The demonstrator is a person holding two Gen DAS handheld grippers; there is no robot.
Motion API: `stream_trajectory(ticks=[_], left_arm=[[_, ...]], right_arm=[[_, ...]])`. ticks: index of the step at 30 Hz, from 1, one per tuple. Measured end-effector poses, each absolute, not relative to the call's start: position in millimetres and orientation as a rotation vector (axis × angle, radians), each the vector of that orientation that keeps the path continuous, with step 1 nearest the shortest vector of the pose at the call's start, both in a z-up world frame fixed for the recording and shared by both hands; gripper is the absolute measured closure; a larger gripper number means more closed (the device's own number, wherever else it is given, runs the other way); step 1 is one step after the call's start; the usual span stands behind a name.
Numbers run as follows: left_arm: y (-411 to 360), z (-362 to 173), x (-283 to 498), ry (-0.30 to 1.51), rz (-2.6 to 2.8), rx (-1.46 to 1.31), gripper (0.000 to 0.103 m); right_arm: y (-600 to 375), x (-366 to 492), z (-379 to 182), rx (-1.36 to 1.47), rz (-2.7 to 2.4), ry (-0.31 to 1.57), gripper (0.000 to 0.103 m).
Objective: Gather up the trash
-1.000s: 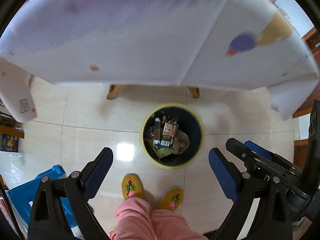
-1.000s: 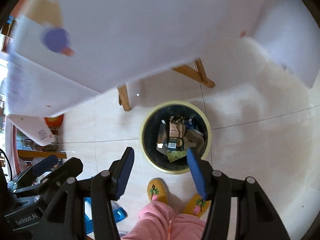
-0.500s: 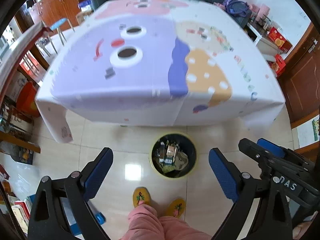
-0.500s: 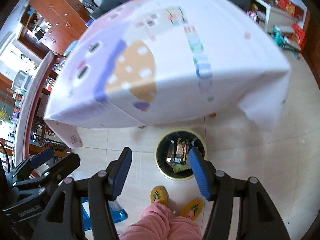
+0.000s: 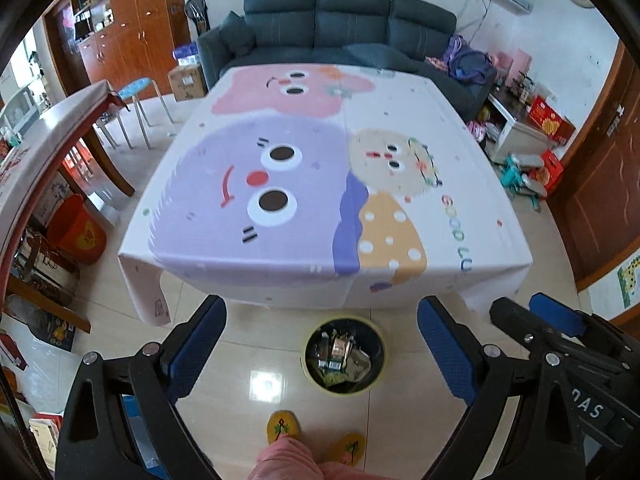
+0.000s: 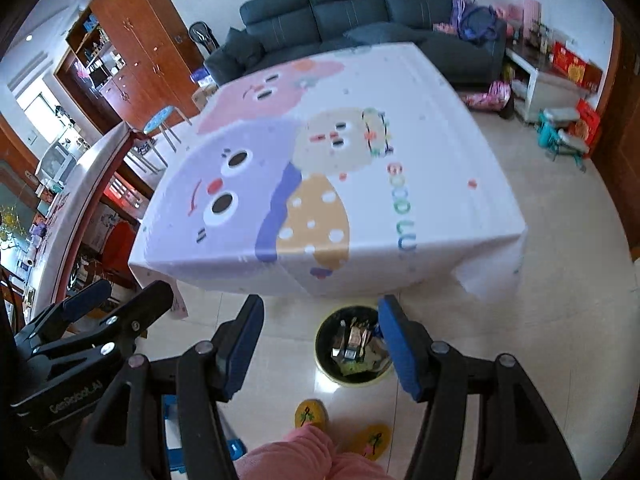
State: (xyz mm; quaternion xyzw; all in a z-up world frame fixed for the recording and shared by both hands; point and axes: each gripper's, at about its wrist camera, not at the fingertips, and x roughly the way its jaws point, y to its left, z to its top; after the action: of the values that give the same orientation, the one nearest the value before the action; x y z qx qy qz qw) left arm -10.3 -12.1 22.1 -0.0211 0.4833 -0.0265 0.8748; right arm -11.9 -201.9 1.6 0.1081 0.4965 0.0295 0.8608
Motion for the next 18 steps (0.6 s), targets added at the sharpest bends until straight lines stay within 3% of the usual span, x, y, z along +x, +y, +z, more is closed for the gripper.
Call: stream_trajectory(ticks=[18], left_arm=[[-15.6,39.3,21.9,0.957,-0.046,0.003,0.008]], right_arm=[[-193.8,10.1,32.2,0.178,0.022,0.940,0.043]])
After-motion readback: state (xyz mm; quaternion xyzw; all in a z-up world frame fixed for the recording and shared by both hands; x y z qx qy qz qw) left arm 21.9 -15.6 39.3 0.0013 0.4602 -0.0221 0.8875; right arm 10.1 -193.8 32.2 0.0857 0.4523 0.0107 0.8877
